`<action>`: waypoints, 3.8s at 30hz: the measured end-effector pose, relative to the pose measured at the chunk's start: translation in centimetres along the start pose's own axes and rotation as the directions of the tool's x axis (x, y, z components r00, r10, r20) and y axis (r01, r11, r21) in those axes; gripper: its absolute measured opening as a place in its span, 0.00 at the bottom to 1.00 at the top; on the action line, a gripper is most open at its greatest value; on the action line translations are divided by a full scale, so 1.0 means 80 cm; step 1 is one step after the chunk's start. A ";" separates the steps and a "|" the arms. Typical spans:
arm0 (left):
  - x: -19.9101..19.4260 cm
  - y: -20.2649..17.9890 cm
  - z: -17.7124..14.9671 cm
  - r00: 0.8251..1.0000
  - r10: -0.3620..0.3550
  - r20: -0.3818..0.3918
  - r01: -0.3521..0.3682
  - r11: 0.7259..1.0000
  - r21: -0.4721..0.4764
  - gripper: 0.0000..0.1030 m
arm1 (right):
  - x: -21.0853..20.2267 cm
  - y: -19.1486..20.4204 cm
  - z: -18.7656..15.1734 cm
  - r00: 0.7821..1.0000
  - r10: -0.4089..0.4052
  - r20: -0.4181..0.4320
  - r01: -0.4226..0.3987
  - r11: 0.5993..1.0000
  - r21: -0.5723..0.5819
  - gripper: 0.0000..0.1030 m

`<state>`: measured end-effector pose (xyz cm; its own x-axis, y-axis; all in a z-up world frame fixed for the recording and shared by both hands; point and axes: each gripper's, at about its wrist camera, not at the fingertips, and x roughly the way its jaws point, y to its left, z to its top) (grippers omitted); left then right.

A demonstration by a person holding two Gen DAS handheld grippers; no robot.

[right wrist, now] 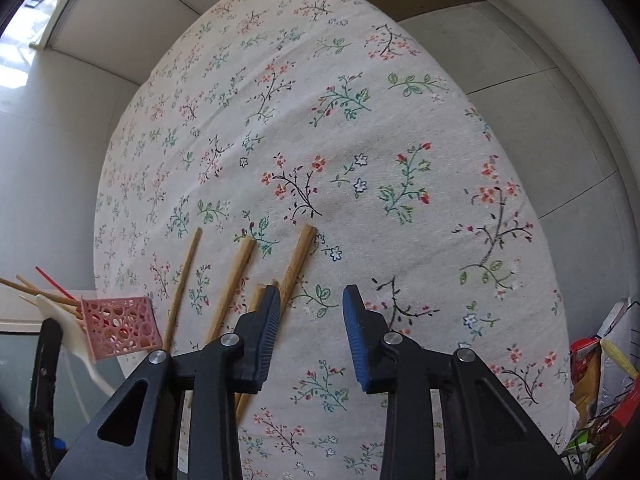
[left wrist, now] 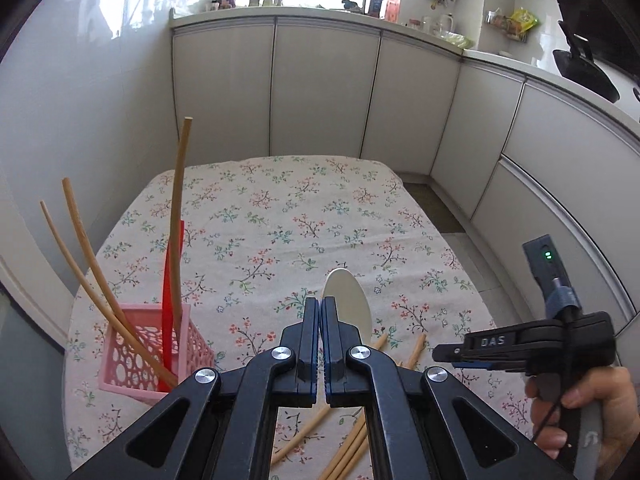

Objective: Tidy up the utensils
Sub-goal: 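Lift the white spoon with the left tool while the right tool grasps a wooden chopstick, then carry the white spoon over the pink basket and open the left tool while the right tool carries its chopstick, then lower the chopstick into the pink basket and open the right tool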

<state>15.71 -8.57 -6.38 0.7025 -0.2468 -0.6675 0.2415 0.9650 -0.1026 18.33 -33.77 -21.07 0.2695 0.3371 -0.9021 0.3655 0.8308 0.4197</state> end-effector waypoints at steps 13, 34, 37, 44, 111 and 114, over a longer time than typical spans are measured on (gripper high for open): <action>-0.010 0.022 -0.005 1.000 0.001 -0.010 -0.001 1.000 0.002 0.01 | 0.043 0.040 0.018 0.987 -0.158 0.021 0.158 0.987 -0.011 0.13; -0.075 0.055 -0.008 0.996 0.019 0.087 -0.017 0.999 -0.028 0.01 | -0.053 0.063 -0.037 0.982 -0.030 0.189 0.059 0.988 -0.145 0.07; -0.099 0.065 -0.005 0.991 0.024 0.135 -0.020 0.999 -0.034 0.01 | -0.085 0.073 -0.055 0.971 0.022 0.239 0.025 0.981 -0.190 0.07; -0.149 0.099 0.001 0.961 0.095 0.259 -0.071 0.993 -0.099 0.01 | -0.149 0.107 -0.091 0.928 0.129 0.351 -0.024 0.957 -0.290 0.07; -0.056 0.203 -0.033 0.954 0.279 -0.112 -0.298 0.926 -0.232 0.69 | -0.239 0.240 -0.158 0.696 0.455 0.556 -0.153 0.850 -0.505 0.06; -0.061 0.207 -0.035 0.955 0.274 -0.112 -0.293 0.927 -0.232 0.70 | -0.219 0.254 -0.157 0.704 0.441 0.557 -0.131 0.851 -0.508 0.06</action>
<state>14.44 8.85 -6.90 0.6625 0.0388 -0.7481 -0.1375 0.9880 -0.0706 9.85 -17.26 1.96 0.8471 0.3567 -0.3939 -0.1769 0.8882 0.4240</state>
